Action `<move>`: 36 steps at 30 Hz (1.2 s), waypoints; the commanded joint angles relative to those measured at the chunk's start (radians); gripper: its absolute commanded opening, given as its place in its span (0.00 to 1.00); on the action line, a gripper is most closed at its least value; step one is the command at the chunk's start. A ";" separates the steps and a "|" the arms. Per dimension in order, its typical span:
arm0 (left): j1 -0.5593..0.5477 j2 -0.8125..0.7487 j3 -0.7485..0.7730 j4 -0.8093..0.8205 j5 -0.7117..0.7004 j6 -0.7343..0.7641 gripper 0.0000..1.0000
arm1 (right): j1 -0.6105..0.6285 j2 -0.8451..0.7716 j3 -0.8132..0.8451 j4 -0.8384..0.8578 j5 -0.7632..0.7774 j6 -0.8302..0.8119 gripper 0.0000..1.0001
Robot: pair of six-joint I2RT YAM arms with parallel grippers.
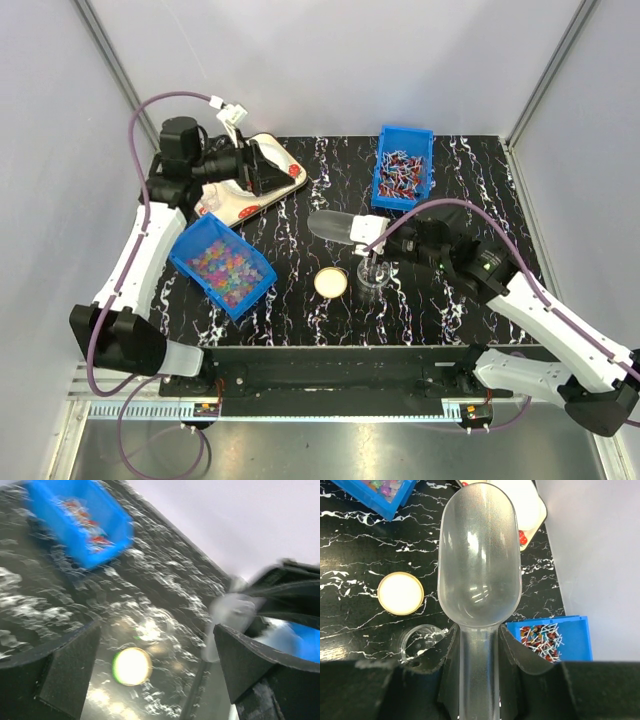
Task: Pack the candies
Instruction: Pick up the spatula from the center of the board, then pick up the storage box at the center of the board.
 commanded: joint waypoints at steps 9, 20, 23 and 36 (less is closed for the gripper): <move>0.056 -0.045 0.061 -0.325 -0.707 0.480 0.99 | -0.027 0.075 -0.020 0.008 -0.119 0.068 0.00; 0.131 -0.081 -0.111 -0.325 -0.970 0.592 0.99 | -0.027 0.178 -0.034 0.092 -0.110 0.115 0.00; 0.160 -0.079 -0.143 -0.335 -0.982 0.643 0.99 | -0.025 0.167 -0.049 0.104 -0.108 0.114 0.00; 0.301 0.010 -0.183 -0.431 -0.913 0.859 0.99 | -0.022 0.159 -0.092 0.127 -0.110 0.111 0.00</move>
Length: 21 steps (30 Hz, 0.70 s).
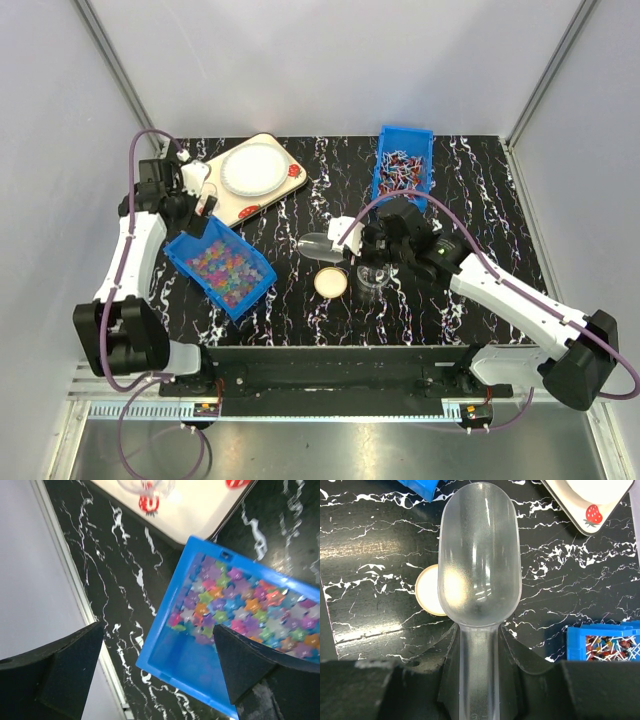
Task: Pack the candies
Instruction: Pick up the storage box at the center of the board.
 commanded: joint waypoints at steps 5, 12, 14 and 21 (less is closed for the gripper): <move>0.032 0.074 0.008 -0.054 0.034 0.146 0.99 | 0.002 -0.038 -0.015 0.056 -0.005 0.009 0.00; 0.044 0.153 0.026 -0.074 0.053 0.178 0.94 | 0.004 -0.039 -0.026 0.060 -0.005 0.007 0.00; 0.048 0.181 0.039 -0.085 0.065 0.181 0.89 | 0.004 -0.039 -0.029 0.060 -0.005 0.006 0.00; 0.049 0.287 0.105 -0.120 0.080 0.195 0.73 | 0.005 -0.041 -0.034 0.059 -0.009 0.009 0.00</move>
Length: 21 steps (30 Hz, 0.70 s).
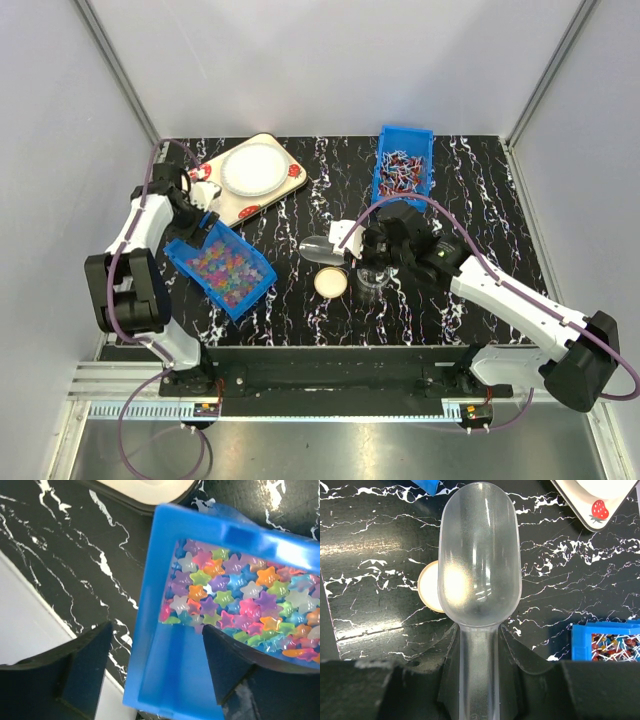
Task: Pack the candies
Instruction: Pick up the storage box at the center of the board.
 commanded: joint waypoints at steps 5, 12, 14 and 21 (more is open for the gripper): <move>0.007 0.082 0.118 -0.053 0.084 0.060 0.68 | 0.005 -0.026 0.001 0.046 -0.007 0.010 0.00; 0.016 0.138 0.169 -0.120 0.141 0.094 0.52 | 0.007 -0.021 0.000 0.049 -0.007 0.012 0.00; 0.018 0.152 0.175 -0.126 0.138 0.094 0.52 | 0.007 -0.020 0.000 0.048 -0.008 0.012 0.00; 0.030 0.224 0.203 -0.165 0.078 0.080 0.38 | 0.009 -0.011 0.001 0.048 -0.007 0.012 0.00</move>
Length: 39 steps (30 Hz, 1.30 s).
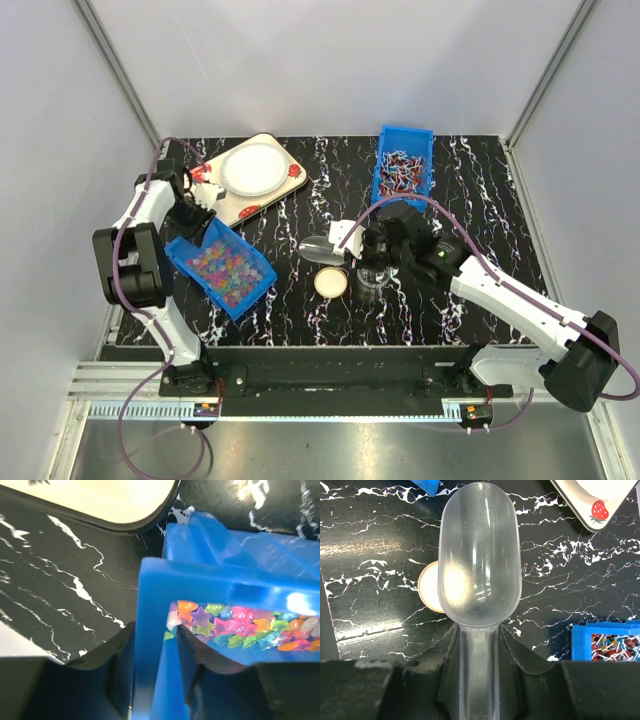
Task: Pack the candies
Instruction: Pick up the storage box at the center of the board.
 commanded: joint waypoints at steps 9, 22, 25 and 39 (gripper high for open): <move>0.020 0.047 0.036 -0.043 -0.037 0.002 0.34 | 0.011 -0.005 0.003 0.048 -0.002 0.010 0.00; 0.020 0.076 -0.001 -0.042 -0.066 -0.003 0.32 | 0.015 -0.007 0.006 0.045 -0.002 0.012 0.00; 0.020 0.084 -0.004 -0.042 -0.063 -0.006 0.20 | 0.019 -0.007 0.008 0.039 0.000 0.010 0.00; 0.020 0.050 0.001 -0.045 0.030 -0.059 0.00 | 0.020 -0.019 0.096 -0.038 0.020 -0.030 0.00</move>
